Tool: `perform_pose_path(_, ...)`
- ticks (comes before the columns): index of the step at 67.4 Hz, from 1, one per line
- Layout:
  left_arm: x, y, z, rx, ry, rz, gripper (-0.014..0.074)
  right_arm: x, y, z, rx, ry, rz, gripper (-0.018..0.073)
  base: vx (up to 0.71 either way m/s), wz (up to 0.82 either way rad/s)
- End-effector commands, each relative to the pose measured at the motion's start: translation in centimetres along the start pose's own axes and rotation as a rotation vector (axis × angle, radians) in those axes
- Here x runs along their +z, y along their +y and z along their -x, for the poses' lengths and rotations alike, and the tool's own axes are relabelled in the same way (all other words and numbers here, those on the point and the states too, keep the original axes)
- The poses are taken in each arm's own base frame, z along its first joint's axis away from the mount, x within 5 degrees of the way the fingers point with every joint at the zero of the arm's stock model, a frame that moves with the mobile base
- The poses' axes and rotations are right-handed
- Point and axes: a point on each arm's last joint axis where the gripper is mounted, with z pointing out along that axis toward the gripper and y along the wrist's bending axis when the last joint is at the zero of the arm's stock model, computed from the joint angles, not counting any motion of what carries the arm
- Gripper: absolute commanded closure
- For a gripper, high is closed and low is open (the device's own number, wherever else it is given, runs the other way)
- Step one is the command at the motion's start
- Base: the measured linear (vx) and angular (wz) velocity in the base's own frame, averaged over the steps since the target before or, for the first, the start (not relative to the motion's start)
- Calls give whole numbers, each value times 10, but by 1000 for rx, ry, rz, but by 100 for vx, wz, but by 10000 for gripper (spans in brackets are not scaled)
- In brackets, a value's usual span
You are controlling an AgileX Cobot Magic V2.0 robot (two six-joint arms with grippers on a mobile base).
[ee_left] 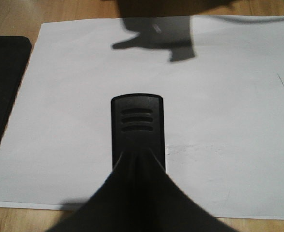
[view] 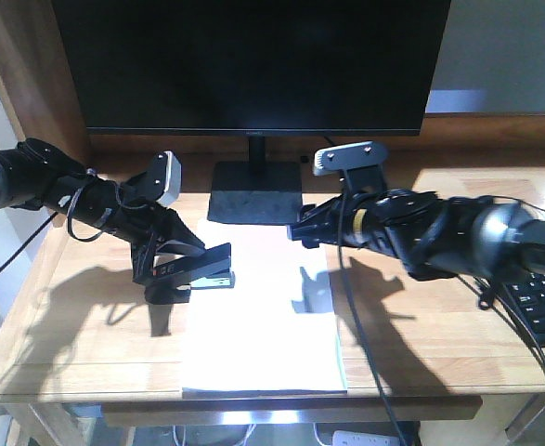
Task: Grab stapler and paper to desk for stapling
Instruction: 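Release the paper and lift the right gripper away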
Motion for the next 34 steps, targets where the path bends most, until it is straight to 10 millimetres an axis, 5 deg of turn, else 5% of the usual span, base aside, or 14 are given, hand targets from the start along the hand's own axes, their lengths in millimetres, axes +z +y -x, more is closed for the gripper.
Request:
perform_pose_path(1,-22,1,31,31,-71,47,603,-39,-7,29,-73,-134,-51,-23,0,0)
perform_pose_path(34,-22,1,31,31,-71,47,603,-189,-25,26,-80,-406,-45,-22,0,0)
